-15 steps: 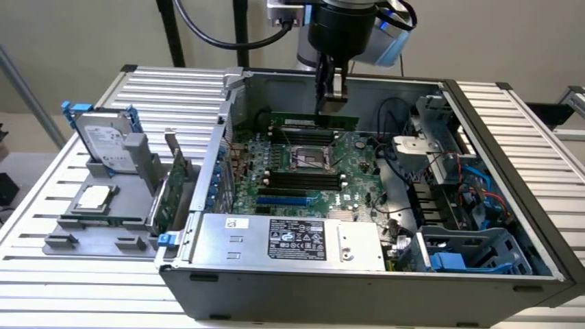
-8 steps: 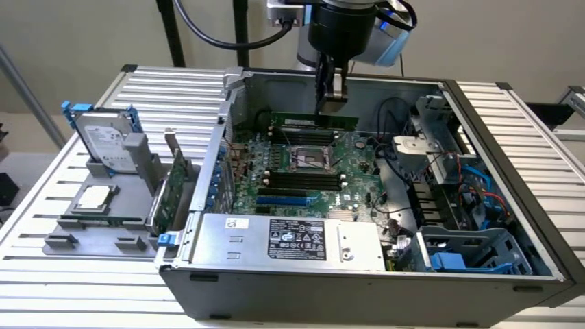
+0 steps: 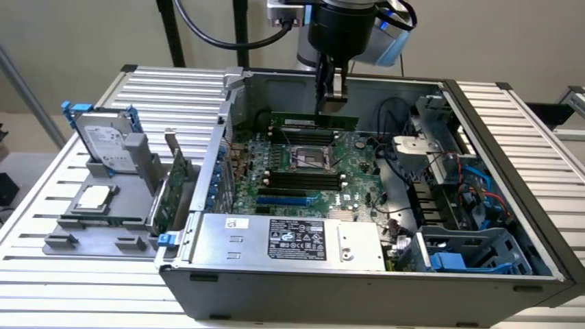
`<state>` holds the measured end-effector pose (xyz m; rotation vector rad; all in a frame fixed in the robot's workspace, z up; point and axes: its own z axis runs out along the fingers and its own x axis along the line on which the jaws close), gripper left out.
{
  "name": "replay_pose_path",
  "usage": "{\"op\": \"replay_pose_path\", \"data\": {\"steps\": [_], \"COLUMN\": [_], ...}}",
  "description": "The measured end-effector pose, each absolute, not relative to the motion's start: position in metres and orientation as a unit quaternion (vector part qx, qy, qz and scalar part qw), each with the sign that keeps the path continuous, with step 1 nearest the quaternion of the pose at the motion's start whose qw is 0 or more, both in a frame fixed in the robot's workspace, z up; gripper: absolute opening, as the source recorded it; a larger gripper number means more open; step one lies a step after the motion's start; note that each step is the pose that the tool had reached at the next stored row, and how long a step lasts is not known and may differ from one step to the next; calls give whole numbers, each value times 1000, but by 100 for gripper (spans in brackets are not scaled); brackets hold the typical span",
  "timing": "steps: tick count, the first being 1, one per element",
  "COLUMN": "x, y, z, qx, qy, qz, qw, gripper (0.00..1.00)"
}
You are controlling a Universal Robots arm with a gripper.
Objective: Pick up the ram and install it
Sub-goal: 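Insert the ram into the slot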
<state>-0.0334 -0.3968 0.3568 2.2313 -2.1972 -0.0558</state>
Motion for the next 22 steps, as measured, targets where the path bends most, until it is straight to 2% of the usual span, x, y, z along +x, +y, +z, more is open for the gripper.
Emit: {"op": "replay_pose_path", "data": {"steps": [5, 22], "x": [-34, -38], "y": [-397, -397], "z": [356, 326], "qx": [712, 712], "qy": [-702, -701], "qz": [-17, -16], "qw": [4, 3], "gripper": [0, 0]}}
